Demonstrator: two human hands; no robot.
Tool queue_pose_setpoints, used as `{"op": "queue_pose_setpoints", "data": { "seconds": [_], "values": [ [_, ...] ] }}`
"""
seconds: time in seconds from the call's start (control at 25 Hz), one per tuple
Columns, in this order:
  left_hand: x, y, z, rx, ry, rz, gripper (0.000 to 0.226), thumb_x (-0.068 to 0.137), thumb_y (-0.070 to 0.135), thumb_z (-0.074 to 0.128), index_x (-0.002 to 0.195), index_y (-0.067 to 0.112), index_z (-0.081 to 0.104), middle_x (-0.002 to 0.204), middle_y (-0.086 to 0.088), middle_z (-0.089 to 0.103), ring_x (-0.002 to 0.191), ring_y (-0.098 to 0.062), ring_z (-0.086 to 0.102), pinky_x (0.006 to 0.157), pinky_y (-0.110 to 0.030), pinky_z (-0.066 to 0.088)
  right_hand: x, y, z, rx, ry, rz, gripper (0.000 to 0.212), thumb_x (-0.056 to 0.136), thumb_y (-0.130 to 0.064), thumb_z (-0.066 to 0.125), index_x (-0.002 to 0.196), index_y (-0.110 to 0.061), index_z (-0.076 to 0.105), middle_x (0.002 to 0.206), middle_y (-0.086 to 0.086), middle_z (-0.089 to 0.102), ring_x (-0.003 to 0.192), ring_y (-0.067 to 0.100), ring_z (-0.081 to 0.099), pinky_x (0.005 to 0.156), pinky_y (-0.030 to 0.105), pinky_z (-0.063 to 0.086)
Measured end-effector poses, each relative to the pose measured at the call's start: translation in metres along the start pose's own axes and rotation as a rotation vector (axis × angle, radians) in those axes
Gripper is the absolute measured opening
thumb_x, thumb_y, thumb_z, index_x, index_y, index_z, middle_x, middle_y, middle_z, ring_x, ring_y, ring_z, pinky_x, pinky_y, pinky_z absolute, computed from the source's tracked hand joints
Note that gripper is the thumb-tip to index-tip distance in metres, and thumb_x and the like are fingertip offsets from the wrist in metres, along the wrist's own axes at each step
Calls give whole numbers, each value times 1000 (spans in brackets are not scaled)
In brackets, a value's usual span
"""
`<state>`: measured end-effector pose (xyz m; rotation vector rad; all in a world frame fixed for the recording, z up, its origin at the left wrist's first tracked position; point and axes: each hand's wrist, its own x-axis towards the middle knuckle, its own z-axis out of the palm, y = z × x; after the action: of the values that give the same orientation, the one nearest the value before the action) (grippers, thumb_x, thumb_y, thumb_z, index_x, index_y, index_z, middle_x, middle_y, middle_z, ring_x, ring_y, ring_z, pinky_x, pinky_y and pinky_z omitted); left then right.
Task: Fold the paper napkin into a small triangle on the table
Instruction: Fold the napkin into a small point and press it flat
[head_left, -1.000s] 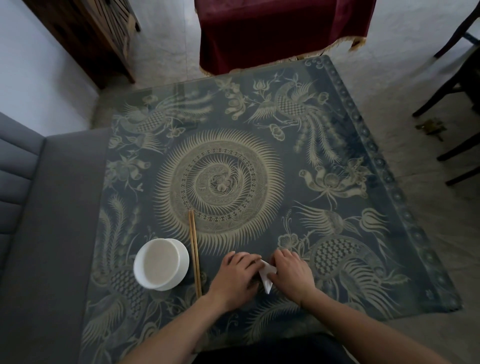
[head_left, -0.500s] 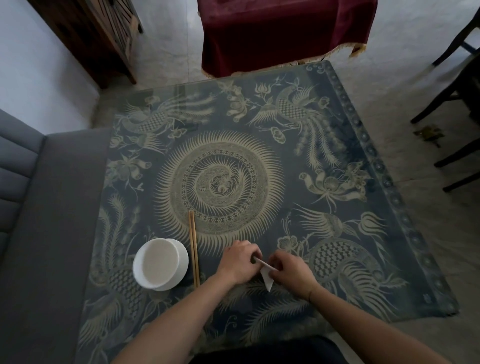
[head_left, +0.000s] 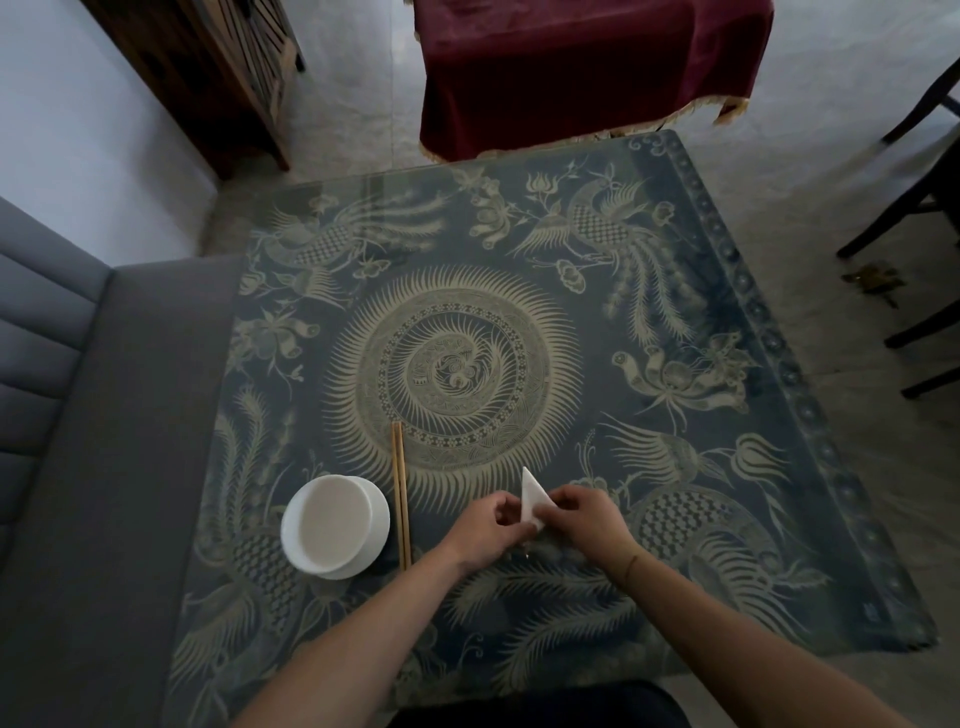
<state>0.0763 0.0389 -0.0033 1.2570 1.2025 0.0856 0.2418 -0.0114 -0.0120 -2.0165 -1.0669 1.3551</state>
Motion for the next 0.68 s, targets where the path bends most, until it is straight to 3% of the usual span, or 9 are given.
{"op": "queue_pose_setpoints", "data": {
  "seconds": [0.12, 0.32, 0.56, 0.68],
  "values": [
    [-3, -1, -2, -73, 22, -3, 14, 88, 6, 70, 99, 12, 63, 84, -5, 69, 64, -8, 64, 54, -19, 47, 7, -5, 4, 17, -2, 8, 5, 79, -23, 77, 80, -25, 72, 71, -7, 73, 64, 5, 66, 62, 27, 52],
    [-10, -8, -14, -195, 133, -54, 17, 89, 2, 67, 106, -1, 65, 80, -6, 68, 54, -3, 62, 49, -15, 45, 14, -14, 12, 107, -26, 26, 5, 79, -25, 79, 80, -22, 74, 71, -1, 74, 66, 12, 68, 68, 32, 55],
    [-16, -26, -31, -155, 195, -56, 5, 93, 11, 63, 94, 12, 68, 67, -1, 64, 48, -3, 55, 47, -20, 43, 18, -27, 33, 64, -39, 11, 7, 78, -23, 80, 75, -24, 73, 68, -3, 73, 63, 9, 67, 65, 28, 55],
    [-20, -32, -34, -119, 265, -51, 10, 92, 20, 66, 99, 13, 69, 75, -1, 68, 58, -7, 59, 51, -23, 45, 21, -32, 40, 62, -46, 19, 7, 77, -25, 80, 74, -23, 74, 69, -3, 74, 68, 15, 69, 68, 32, 56]
  ]
}}
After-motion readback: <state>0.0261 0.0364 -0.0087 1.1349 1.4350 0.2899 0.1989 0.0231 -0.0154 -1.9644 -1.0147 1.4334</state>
